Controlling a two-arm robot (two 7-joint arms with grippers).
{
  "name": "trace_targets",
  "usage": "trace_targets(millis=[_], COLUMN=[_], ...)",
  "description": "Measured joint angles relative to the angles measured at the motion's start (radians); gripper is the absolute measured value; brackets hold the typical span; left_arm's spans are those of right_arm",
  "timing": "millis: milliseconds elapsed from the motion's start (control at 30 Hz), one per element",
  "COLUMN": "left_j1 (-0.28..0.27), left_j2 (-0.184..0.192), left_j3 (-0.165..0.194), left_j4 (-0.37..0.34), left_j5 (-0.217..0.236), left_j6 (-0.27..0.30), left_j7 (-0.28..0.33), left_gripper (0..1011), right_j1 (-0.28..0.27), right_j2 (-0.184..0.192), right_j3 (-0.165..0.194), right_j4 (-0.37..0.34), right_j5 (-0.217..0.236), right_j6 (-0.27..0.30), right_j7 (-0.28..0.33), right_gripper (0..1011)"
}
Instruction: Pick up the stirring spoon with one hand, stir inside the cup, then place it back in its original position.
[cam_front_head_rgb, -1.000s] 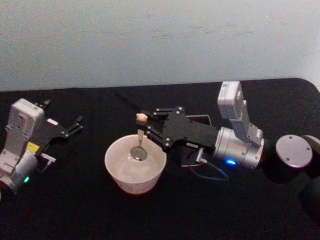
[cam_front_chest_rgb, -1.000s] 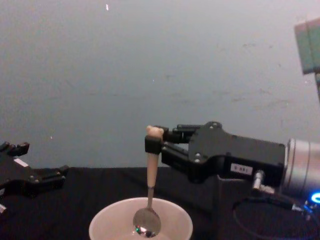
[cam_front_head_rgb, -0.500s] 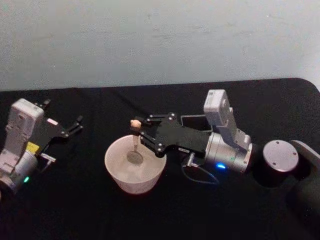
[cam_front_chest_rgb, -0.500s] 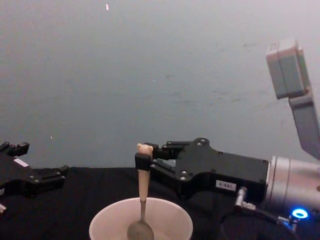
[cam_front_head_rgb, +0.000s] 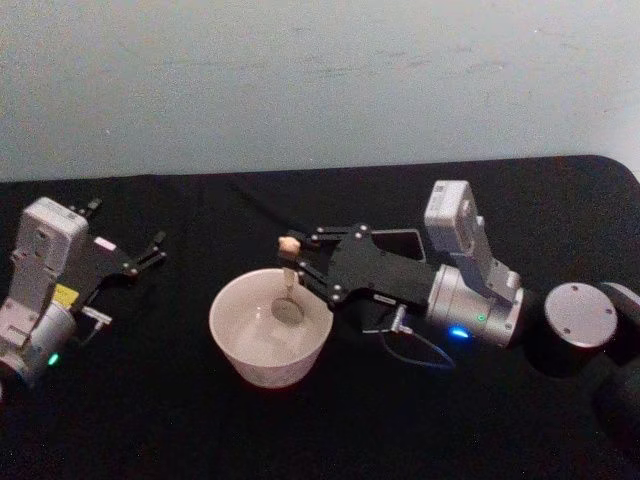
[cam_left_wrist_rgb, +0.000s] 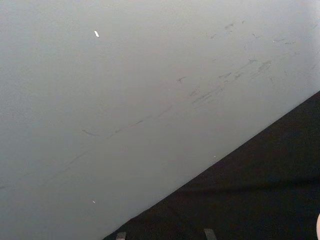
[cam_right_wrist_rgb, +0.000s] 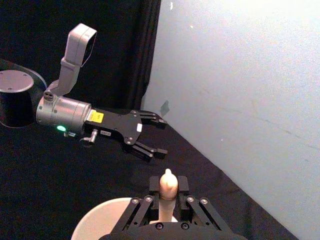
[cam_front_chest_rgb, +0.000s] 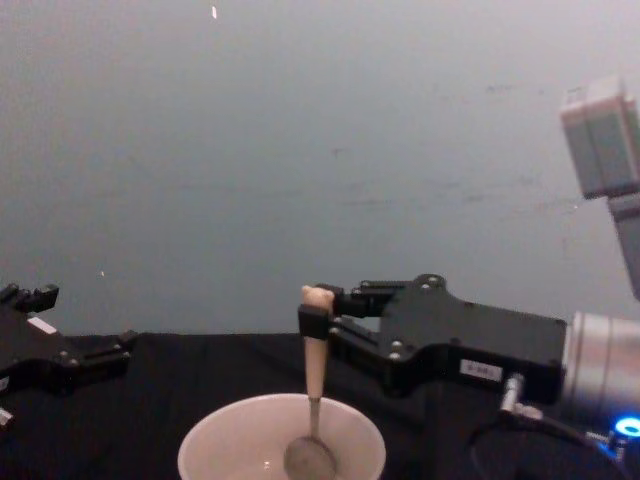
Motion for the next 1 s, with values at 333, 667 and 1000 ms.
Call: trace_targets(millis=[333, 667, 1000], left_j1=[0.0, 0.0, 0.0], left_j2=[0.0, 0.0, 0.0], left_j3=[0.0, 0.0, 0.0], left_j4=[0.0, 0.0, 0.0], left_j5=[0.0, 0.0, 0.0], left_j6=[0.0, 0.0, 0.0], left_j7=[0.0, 0.0, 0.0], left_gripper=[1001, 1001, 1001], right_j1=[-0.056, -0.075, -0.03], right_j2=[0.057, 0.064, 0.007], right_j3=[0.017, -0.015, -0.039], right_j4=[-0.092, -0.133, -0.072], right_j5=[0.028, 0.047, 0.046], right_j6=[0.021, 0.035, 0.033], right_j7=[0.019, 0.058, 0.048], right_gripper=[205, 205, 205])
